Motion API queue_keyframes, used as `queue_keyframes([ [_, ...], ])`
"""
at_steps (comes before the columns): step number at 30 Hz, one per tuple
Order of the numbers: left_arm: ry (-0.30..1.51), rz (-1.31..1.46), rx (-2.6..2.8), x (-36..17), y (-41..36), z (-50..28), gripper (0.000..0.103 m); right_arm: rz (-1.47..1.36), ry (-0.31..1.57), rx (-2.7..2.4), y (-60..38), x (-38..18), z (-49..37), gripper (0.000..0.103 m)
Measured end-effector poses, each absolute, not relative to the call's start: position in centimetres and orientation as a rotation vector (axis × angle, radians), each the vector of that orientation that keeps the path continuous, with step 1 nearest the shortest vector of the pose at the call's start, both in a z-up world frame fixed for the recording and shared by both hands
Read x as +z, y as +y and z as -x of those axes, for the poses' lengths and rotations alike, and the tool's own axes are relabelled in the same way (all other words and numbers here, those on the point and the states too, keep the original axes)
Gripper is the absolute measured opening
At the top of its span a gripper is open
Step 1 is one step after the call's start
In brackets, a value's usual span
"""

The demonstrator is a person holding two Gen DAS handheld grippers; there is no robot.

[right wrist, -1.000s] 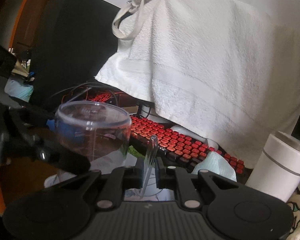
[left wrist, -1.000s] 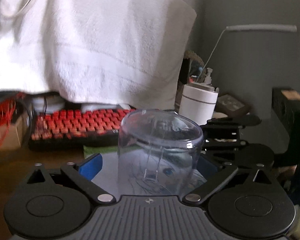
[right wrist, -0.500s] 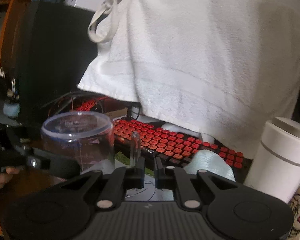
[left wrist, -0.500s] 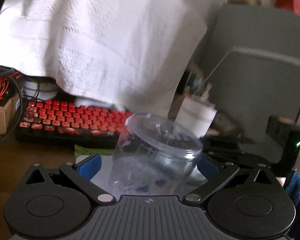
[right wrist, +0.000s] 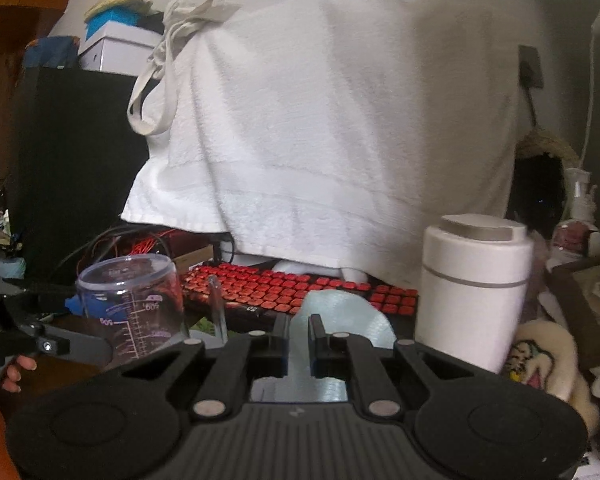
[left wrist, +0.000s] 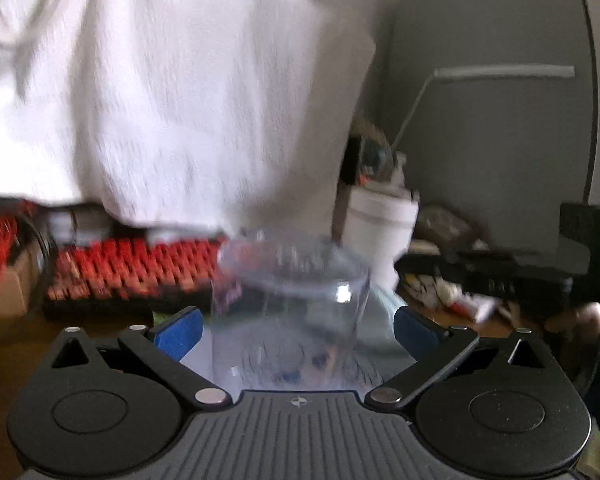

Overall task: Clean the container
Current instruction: 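Lower the clear jug upside down onto the desk with the left gripper, then move the right gripper to the blue cloth on the desk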

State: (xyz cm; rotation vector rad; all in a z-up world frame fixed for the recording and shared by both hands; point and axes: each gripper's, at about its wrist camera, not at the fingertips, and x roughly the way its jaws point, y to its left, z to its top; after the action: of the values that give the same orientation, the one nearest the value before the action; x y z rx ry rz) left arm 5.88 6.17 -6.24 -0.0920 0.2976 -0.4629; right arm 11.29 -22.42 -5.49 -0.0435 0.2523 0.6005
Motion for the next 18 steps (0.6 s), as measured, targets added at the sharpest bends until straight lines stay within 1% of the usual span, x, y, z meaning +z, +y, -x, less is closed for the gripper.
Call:
queue_keyframes([
  [3, 0.264, 0.055, -0.415, -6.0, 5.6, -5.4, 0.103, 0.037, 0.245, 0.592, -22.8, -5.5, -11.0, 0.009],
  [8, 0.227, -0.11, -0.448, -6.1, 4.2, -4.5, 0.103, 0.022, 0.242, 0.584, -23.2, -5.5, -10.8, 0.009],
  [14, 0.182, -0.025, -0.339, -7.2, 4.3, -4.1, 0.103, 0.009, 0.241, 0.57, -23.6, -5.5, -10.8, 0.009],
  [16, 0.153, 0.013, -0.335, -7.5, 4.4, -4.1, 0.099, 0.005, 0.243, 0.567, -23.6, -5.6, -10.9, 0.009],
  [18, 0.174, -0.002, -0.328, -7.7, 4.0, -4.6, 0.088, 0.004, 0.246, 0.565, -23.6, -5.7, -11.0, 0.009],
])
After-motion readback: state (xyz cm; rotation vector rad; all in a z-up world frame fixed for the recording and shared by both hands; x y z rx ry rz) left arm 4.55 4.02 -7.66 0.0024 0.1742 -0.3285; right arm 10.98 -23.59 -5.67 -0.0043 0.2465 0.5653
